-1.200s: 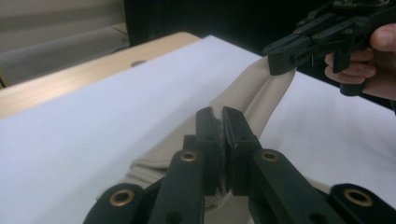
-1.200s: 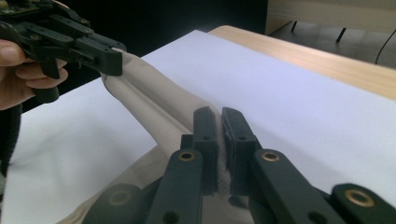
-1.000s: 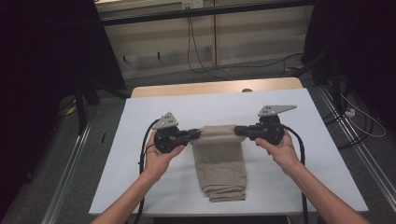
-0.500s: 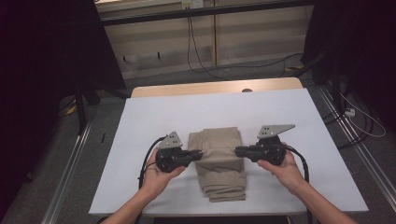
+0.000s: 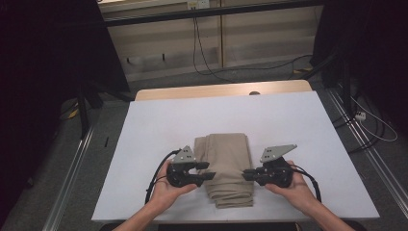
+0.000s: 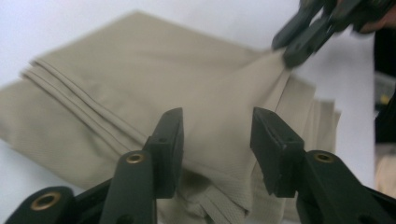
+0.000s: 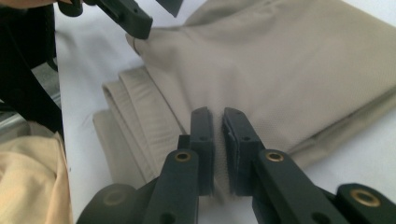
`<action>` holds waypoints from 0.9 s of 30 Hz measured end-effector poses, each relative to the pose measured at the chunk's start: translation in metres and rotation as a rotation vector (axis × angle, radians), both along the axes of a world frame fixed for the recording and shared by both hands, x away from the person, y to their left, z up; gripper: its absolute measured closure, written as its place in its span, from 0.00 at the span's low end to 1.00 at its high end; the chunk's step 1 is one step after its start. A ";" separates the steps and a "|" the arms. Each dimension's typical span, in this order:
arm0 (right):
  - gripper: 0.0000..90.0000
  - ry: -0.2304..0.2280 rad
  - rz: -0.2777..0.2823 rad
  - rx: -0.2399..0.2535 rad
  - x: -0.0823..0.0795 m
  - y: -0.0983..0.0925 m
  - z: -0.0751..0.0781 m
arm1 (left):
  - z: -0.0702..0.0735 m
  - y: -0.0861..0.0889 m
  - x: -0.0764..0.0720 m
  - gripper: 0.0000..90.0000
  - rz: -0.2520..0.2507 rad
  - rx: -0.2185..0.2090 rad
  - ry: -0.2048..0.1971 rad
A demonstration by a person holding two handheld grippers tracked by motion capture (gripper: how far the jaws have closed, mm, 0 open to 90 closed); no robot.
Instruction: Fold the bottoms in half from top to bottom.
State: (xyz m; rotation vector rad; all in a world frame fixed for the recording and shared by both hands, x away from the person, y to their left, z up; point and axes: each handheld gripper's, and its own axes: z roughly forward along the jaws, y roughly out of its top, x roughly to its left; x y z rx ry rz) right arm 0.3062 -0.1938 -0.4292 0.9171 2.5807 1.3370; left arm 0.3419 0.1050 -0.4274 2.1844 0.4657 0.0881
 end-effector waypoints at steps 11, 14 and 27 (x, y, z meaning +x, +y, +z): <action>0.98 0.013 0.027 -0.045 -0.025 -0.002 -0.007 | 0.001 -0.003 -0.032 1.00 -0.085 0.042 0.031; 0.99 0.007 0.040 -0.046 -0.032 -0.001 -0.006 | 0.004 0.001 -0.038 1.00 -0.090 0.024 0.047; 0.81 0.030 0.054 -0.077 -0.050 0.005 -0.017 | -0.012 -0.004 -0.049 0.98 -0.116 0.091 0.094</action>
